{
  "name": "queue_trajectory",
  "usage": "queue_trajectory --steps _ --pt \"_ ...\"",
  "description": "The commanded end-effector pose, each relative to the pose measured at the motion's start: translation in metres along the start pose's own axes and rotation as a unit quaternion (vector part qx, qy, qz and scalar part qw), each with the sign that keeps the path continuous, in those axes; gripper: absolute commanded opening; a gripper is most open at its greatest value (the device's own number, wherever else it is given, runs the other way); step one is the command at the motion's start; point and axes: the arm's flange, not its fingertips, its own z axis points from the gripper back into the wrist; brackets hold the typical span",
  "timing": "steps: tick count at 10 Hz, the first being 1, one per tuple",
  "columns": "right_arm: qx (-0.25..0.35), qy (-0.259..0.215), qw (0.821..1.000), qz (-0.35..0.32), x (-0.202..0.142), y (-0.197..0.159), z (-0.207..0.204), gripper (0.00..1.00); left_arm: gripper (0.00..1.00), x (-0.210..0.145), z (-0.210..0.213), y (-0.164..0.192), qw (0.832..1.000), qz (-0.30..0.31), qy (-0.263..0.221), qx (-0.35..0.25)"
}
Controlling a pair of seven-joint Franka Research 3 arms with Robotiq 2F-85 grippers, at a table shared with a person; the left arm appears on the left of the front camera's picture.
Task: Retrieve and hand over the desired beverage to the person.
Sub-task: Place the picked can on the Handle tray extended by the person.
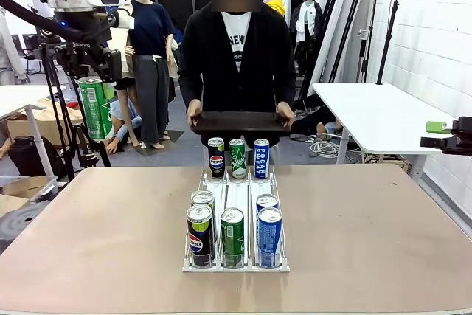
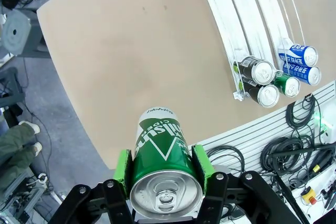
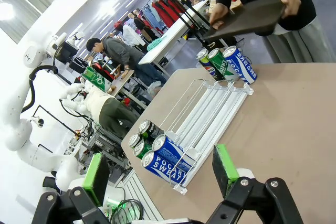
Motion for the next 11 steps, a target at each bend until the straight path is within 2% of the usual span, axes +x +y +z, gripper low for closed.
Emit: queue_trajectory --steps 1,11 --pt "0.004 -0.002 1.000 0.000 -0.0001 0.0003 -0.0003 1.00 0.00 -0.0006 0.0065 -0.0002 1.000 0.003 -0.002 0.002" --pt "0.004 -0.002 1.000 0.000 -0.0001 0.0003 -0.0003 1.00 0.00 -0.0006 0.0065 -0.0002 1.000 0.003 -0.002 0.002"
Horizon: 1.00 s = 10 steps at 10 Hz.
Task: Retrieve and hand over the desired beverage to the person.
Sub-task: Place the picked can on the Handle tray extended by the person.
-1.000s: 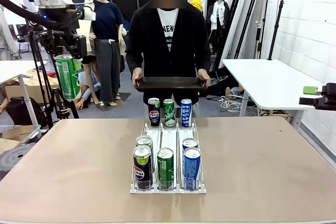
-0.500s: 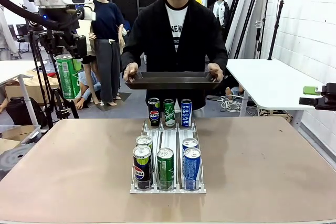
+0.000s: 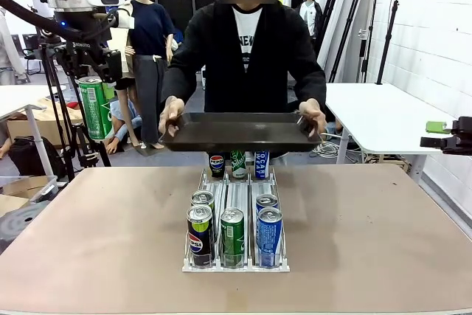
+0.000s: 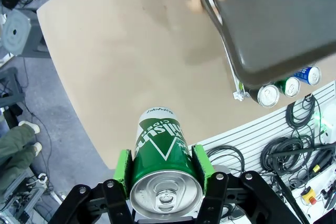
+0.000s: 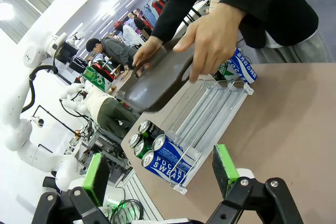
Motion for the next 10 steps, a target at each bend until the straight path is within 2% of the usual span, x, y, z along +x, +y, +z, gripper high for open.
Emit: queue_trajectory --steps 1,3,7,10 --pt "0.004 -0.002 1.000 0.000 0.000 0.000 0.000 1.00 0.00 -0.001 0.007 0.000 1.000 0.003 -0.002 0.002" --pt "0.004 -0.002 1.000 0.000 0.000 0.000 0.000 1.00 0.00 -0.001 0.001 -0.001 1.000 0.006 -0.002 -0.010" --pt "0.004 -0.002 1.000 0.000 0.000 0.000 0.000 1.00 0.00 -0.008 0.025 -0.026 0.998 0.015 -0.053 -0.022" --pt "0.004 -0.002 1.000 0.000 0.000 0.000 0.000 1.00 0.00 0.014 0.046 -0.043 0.998 0.006 -0.061 -0.032"
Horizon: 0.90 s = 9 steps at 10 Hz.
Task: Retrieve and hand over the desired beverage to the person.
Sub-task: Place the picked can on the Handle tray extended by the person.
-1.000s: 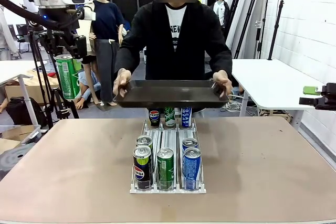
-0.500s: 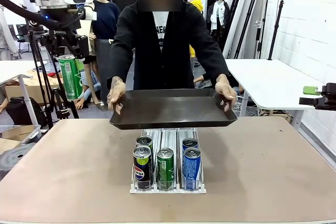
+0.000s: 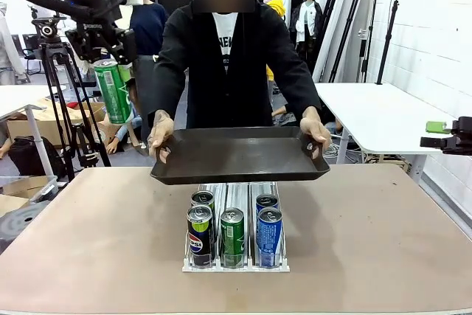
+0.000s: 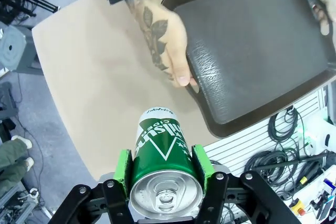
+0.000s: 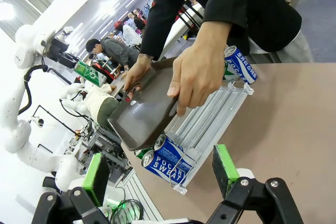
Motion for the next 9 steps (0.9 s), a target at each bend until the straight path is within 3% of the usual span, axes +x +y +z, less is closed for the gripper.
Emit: queue_trajectory --steps 1,4,9 --pt "0.004 -0.002 1.000 0.000 0.000 0.000 0.000 1.00 0.00 0.029 0.006 -0.016 1.000 -0.008 -0.008 -0.012" --pt "0.004 -0.002 1.000 0.000 0.000 0.000 0.000 1.00 0.00 0.070 0.000 -0.042 0.999 -0.030 -0.023 -0.023" --pt "0.004 -0.002 1.000 0.000 0.000 0.000 0.000 1.00 0.00 0.104 -0.011 -0.106 0.995 -0.093 0.010 -0.032"
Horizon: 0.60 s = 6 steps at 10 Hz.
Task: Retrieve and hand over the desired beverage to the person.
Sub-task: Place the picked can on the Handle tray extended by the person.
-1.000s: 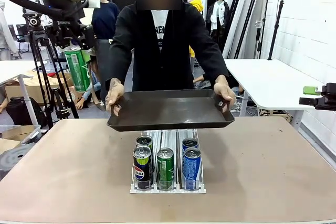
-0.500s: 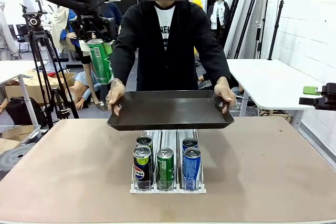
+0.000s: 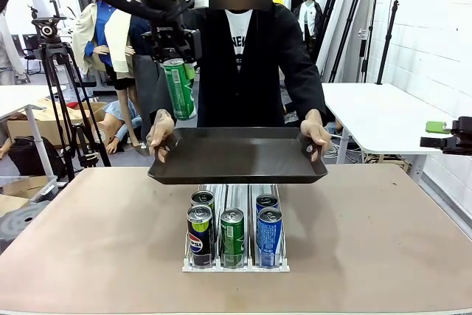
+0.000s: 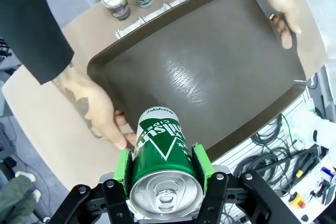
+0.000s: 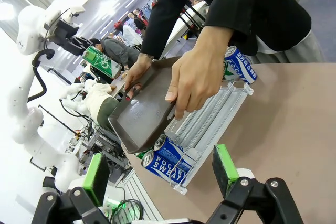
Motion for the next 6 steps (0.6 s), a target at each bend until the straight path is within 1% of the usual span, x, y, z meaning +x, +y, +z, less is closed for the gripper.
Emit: queue_trajectory --steps 1,3,6 --pt "0.004 -0.002 1.000 0.000 0.000 0.000 0.000 1.00 0.00 0.024 0.011 -0.019 1.000 -0.016 0.017 0.015" --pt "0.004 -0.002 1.000 0.000 0.000 0.000 0.000 1.00 0.00 0.030 -0.004 -0.031 0.999 -0.030 0.029 0.010" --pt "0.004 -0.002 1.000 0.000 0.000 0.000 0.000 1.00 0.00 0.037 -0.034 -0.036 0.999 -0.038 0.028 0.006"
